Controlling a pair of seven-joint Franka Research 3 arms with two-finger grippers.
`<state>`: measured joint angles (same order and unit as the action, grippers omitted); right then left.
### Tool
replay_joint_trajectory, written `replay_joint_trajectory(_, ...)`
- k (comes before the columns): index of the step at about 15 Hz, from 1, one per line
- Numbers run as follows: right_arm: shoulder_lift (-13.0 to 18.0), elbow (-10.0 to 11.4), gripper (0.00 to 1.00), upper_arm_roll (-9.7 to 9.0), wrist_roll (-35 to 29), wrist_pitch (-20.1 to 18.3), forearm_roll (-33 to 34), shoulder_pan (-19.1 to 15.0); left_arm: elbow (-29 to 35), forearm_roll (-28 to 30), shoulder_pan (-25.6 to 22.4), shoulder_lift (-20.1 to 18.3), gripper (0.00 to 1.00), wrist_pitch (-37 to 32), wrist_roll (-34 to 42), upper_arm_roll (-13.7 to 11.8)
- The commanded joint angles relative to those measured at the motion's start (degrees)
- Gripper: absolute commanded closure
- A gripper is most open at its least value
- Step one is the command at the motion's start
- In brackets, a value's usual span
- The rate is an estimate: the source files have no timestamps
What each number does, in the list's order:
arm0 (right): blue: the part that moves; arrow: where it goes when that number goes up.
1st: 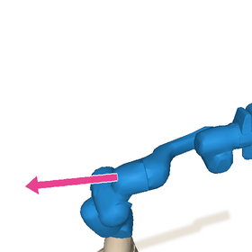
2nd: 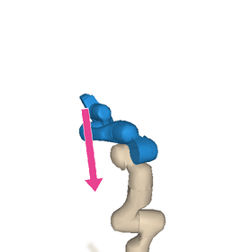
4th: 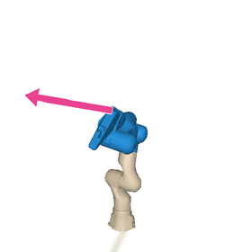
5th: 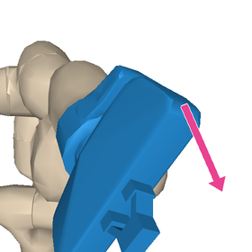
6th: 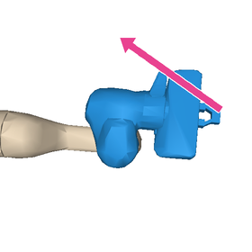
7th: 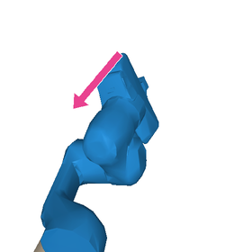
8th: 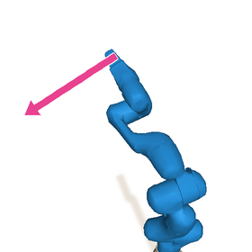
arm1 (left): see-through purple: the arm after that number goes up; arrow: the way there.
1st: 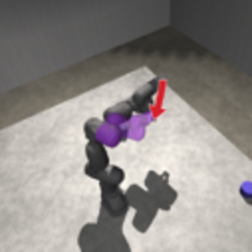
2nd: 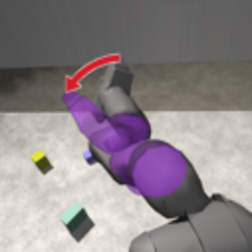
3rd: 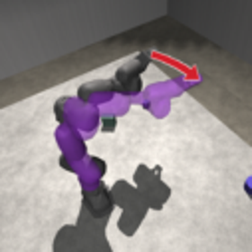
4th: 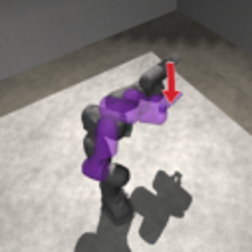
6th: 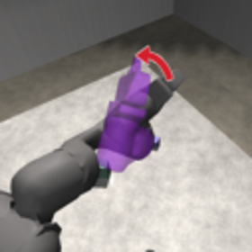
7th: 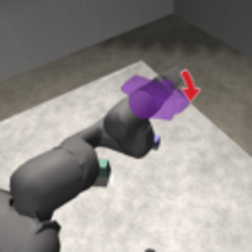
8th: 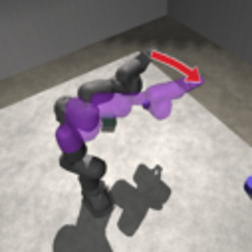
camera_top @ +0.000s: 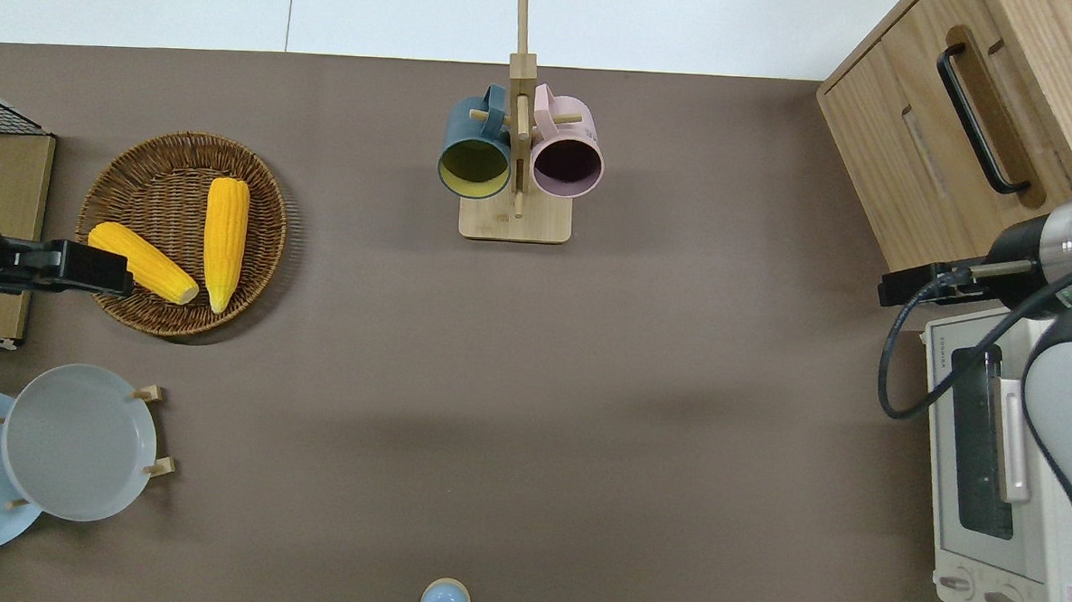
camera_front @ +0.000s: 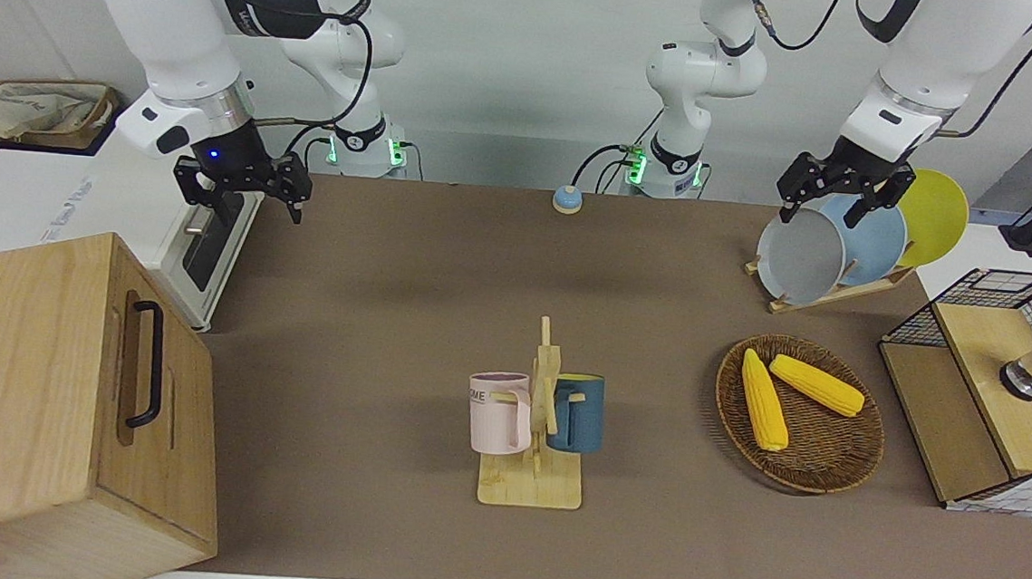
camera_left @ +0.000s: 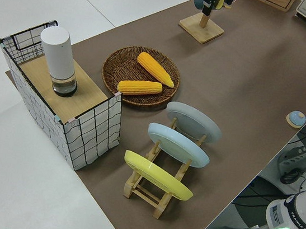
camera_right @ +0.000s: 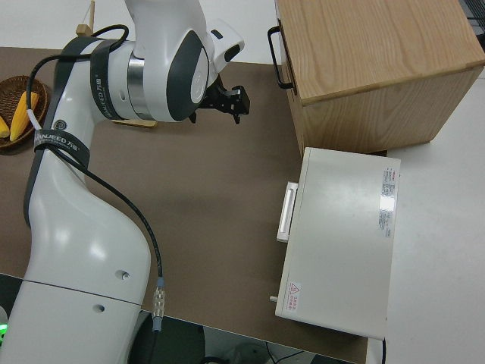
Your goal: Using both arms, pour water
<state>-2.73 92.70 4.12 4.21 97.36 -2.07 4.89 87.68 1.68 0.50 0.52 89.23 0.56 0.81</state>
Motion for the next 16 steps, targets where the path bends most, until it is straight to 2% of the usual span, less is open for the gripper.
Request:
replay_joint_trajectory(1, 0.18, 0.29, 0.009, -0.78, 1.07, 0.9, 0.13, -1.37, 0.92, -2.36, 0.47, -0.69, 0.0, -0.2, 0.49, -0.02)
replay_joint_trajectory(3, 0.09, 0.11, 0.009, -0.78, 0.98, 0.72, 0.22, -1.37, 0.92, -2.47, 0.47, -0.61, 0.0, -0.11, 0.41, 0.07)
replay_joint_trajectory(5, -0.52, -0.94, 0.009, -0.78, 0.98, 0.64, 0.22, -1.37, 0.92, -2.47, 0.47, -0.61, 0.0, -0.11, 0.49, 0.16)
replay_joint_trajectory(14, -0.87, -0.94, 0.009, -0.86, 1.42, 1.6, -0.3, -1.02, 0.83, -2.64, -0.32, -0.61, 0.0, -0.11, 2.16, -0.72)
replay_joint_trajectory(15, -0.87, -0.94, 0.009, -1.13, 1.42, 2.39, -0.39, -0.67, 0.83, -2.64, -0.41, -0.61, 0.0, -0.11, 3.03, -0.98)
replay_joint_trajectory(16, -0.87, -0.94, 0.009, -2.35, 1.59, 3.7, -0.22, -0.67, 0.83, -2.56, -0.32, -0.34, 0.0, -0.11, 3.91, -1.77)
